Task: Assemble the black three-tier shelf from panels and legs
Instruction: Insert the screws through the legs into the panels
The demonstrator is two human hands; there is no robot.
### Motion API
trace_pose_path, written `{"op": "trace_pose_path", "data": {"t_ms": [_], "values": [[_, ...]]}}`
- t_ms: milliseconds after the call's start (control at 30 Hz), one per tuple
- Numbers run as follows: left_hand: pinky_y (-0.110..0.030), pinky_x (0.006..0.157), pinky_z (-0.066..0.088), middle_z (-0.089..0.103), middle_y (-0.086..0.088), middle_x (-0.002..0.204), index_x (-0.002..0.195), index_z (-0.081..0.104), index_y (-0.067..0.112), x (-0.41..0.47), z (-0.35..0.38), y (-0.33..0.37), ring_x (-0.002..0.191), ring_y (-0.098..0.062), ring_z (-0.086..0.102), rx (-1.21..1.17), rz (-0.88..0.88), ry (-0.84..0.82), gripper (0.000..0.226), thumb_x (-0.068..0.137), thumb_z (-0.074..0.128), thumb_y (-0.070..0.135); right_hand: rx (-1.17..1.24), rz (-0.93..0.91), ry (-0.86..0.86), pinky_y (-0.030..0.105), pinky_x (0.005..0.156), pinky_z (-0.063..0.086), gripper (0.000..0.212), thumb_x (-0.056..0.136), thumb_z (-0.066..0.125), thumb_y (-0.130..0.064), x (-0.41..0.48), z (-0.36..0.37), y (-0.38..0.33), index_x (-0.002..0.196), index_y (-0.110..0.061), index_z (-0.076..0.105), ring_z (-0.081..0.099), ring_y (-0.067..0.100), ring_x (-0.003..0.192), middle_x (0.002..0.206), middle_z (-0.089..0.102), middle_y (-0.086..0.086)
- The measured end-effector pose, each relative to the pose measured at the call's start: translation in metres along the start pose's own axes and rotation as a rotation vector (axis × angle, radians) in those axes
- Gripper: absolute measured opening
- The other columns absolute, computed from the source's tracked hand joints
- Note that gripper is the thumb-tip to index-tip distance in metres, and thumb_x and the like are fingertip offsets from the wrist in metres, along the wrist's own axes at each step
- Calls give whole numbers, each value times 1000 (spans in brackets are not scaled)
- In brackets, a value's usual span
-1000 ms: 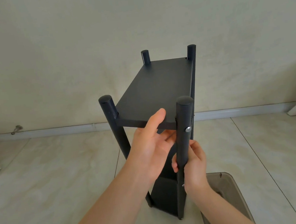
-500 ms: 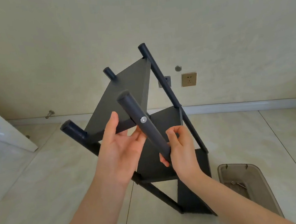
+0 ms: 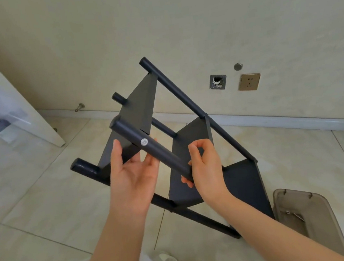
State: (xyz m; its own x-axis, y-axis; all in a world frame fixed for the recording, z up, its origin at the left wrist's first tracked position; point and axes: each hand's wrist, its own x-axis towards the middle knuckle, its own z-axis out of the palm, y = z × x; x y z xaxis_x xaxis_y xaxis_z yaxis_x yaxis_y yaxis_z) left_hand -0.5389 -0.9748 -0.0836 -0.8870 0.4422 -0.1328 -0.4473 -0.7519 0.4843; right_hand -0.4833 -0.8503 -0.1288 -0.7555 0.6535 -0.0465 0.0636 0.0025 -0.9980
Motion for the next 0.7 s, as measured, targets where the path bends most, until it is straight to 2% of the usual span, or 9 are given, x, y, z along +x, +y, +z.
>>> {"op": "trace_pose_path", "data": {"t_ms": [100, 267, 333, 400, 467, 600, 700], "values": [[-39, 77, 61, 73, -8, 121, 132, 59, 13, -1, -1, -5, 108, -25, 72, 0, 2, 1, 52, 87, 62, 41, -35, 12, 8, 18, 44, 46, 4, 104, 42, -29, 4, -2, 2, 107, -28, 46, 61, 12, 50, 79, 59, 5], [-36, 81, 61, 74, -6, 117, 129, 59, 14, 0, -3, -20, 110, -24, 71, 12, -11, -34, 54, 87, 59, 47, -63, 20, 5, 18, 43, 46, 7, 105, 42, -28, 6, -17, 4, 109, -25, 46, 59, 10, 45, 75, 58, 6], [-37, 83, 60, 74, -5, 117, 127, 65, 12, 1, -5, -28, 112, -24, 71, -21, -17, -38, 53, 87, 61, 47, -95, 17, 16, 17, 43, 46, 8, 105, 42, -28, 7, -24, 7, 111, -24, 46, 60, 11, 46, 75, 59, 6], [-38, 84, 60, 74, -5, 119, 114, 77, 11, 1, -8, -37, 112, -24, 70, -64, -23, -39, 47, 87, 62, 47, -122, 20, 31, 17, 44, 46, 8, 105, 42, -28, 6, -32, 10, 111, -25, 46, 61, 11, 47, 74, 59, 5], [-39, 85, 60, 73, -5, 120, 107, 80, 13, 1, -12, -47, 113, -24, 70, -94, -47, -44, 44, 87, 62, 47, -151, 22, 43, 17, 44, 47, 8, 104, 42, -28, 6, -40, 15, 111, -25, 46, 62, 13, 49, 75, 58, 3], [-41, 84, 60, 72, -10, 122, 128, 66, 8, 2, -20, -71, 112, -27, 70, -183, -108, -17, 56, 86, 65, 46, -210, 11, 82, 18, 43, 47, 4, 104, 43, -29, 6, -60, 27, 107, -27, 46, 64, 11, 47, 71, 58, 0], [-43, 80, 61, 72, -12, 123, 129, 62, 6, 2, -27, -90, 108, -29, 72, -250, -153, 36, 60, 83, 68, 44, -253, 22, 102, 19, 45, 49, 4, 103, 45, -29, 8, -73, 41, 107, -28, 46, 66, 14, 50, 74, 59, 1]]}}
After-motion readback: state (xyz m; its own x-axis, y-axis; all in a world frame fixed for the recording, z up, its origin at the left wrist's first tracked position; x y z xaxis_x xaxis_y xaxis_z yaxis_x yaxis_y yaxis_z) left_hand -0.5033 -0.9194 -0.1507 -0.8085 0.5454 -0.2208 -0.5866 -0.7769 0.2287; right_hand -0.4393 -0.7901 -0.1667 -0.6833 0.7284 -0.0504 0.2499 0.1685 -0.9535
